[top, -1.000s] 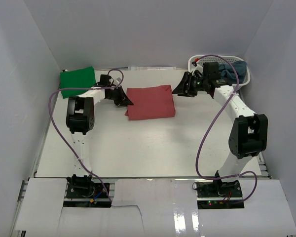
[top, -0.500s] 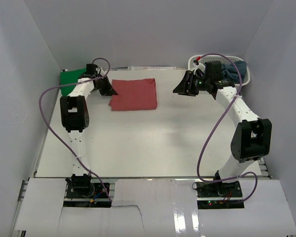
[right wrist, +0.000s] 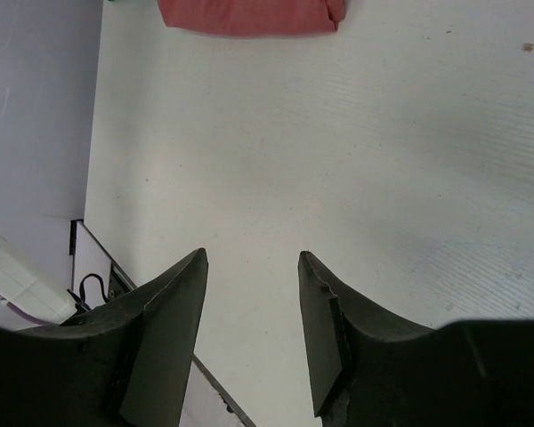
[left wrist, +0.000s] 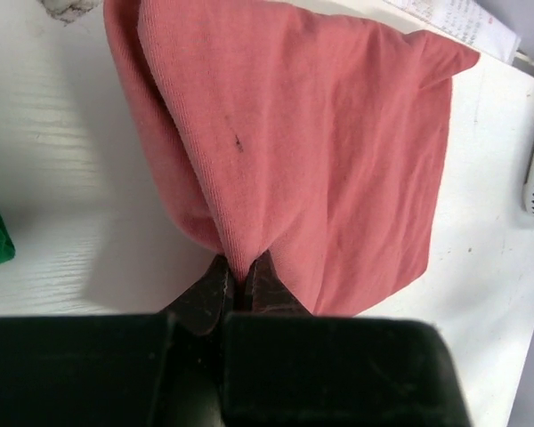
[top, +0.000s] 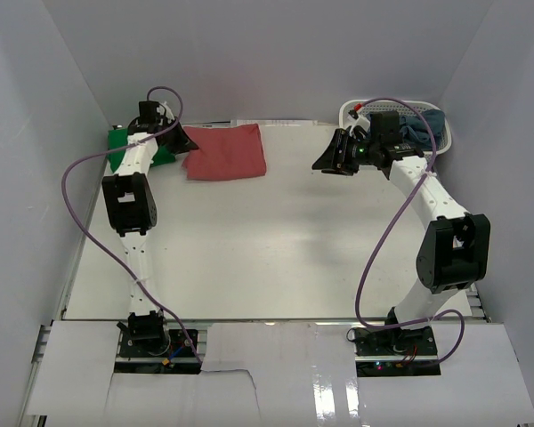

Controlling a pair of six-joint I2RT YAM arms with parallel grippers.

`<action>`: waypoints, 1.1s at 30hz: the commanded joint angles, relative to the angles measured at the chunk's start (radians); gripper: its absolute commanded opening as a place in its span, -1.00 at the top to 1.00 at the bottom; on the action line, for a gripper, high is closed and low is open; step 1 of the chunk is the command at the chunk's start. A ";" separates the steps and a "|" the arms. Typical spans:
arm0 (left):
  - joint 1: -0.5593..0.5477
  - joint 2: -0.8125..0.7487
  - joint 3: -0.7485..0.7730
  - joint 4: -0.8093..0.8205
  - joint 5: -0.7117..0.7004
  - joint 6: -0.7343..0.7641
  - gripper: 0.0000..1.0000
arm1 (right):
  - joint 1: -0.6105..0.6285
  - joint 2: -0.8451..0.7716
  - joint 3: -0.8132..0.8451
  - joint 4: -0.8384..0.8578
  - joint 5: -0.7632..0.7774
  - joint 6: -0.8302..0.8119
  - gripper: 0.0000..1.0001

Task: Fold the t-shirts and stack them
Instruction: Put the neatly folded tshirt into the corner of the board with the left arm

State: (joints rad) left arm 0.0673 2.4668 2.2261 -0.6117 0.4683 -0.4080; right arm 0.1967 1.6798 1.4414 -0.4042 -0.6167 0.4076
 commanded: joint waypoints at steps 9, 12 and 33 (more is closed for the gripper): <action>0.080 -0.104 0.073 0.079 0.004 -0.034 1.00 | -0.003 -0.019 0.034 -0.028 -0.031 -0.010 -0.04; 0.130 -0.115 0.079 0.107 0.026 -0.064 1.00 | 0.000 -0.018 0.033 -0.053 -0.043 -0.010 -0.03; 0.242 -0.195 0.099 0.260 0.102 -0.124 1.00 | 0.032 -0.112 -0.147 -0.031 -0.028 -0.026 -0.04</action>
State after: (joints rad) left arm 0.2855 2.4004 2.3436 -0.4126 0.5629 -0.5388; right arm 0.2253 1.6138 1.3045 -0.4534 -0.6319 0.4000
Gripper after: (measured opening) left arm 0.041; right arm 0.518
